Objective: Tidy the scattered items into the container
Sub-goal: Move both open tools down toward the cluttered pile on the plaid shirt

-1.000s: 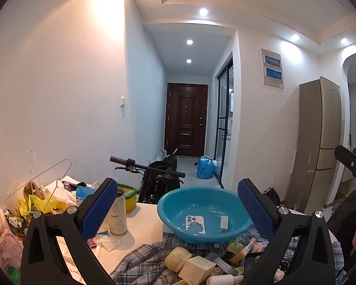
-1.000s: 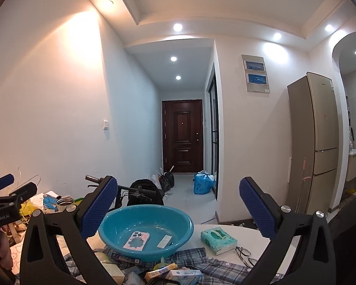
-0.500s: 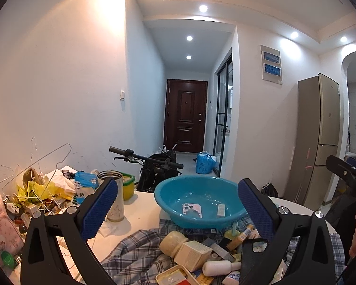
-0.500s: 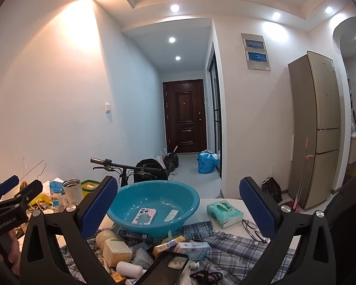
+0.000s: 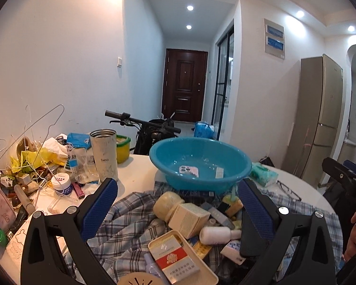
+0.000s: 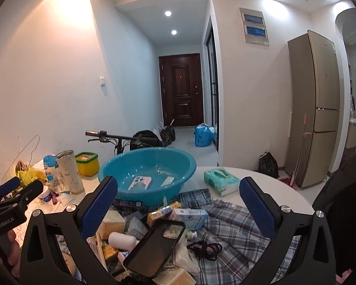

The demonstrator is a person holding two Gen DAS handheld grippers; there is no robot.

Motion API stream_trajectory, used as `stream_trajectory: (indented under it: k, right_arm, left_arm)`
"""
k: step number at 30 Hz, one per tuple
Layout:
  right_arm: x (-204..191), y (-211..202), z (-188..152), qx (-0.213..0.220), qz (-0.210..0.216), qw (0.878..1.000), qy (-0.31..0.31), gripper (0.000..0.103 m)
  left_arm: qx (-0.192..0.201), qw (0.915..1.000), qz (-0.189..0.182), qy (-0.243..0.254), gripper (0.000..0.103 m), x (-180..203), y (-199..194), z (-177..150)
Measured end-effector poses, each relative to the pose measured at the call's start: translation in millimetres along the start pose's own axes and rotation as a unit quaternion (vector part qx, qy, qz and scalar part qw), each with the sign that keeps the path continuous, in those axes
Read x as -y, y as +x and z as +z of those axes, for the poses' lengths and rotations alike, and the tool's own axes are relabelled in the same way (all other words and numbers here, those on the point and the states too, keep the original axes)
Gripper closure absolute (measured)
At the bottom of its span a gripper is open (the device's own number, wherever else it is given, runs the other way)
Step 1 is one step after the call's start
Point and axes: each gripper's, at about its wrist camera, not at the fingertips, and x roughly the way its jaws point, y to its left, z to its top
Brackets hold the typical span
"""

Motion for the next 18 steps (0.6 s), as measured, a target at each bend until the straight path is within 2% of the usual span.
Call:
stream_trajectory:
  k: [8,15,18]
  right_arm:
    - [-1,17,-25,-0.048,0.005,0.999,0.005,0.001]
    - [-2,31,-43,-0.089,-0.004,0.996,-0.003,0.001]
    - [0,35,-50,-0.106,-0.005,0.994,0.002,0.001]
  left_arm:
    - [-0.035,0.9993,-0.01,-0.007,0.0,-2,14,-20]
    - [-0.094,0.9954,-0.016,-0.006,0.0,-2,30,-46]
    - [-0.106,0.9942,-0.015,-0.005,0.0,-2,34,-53]
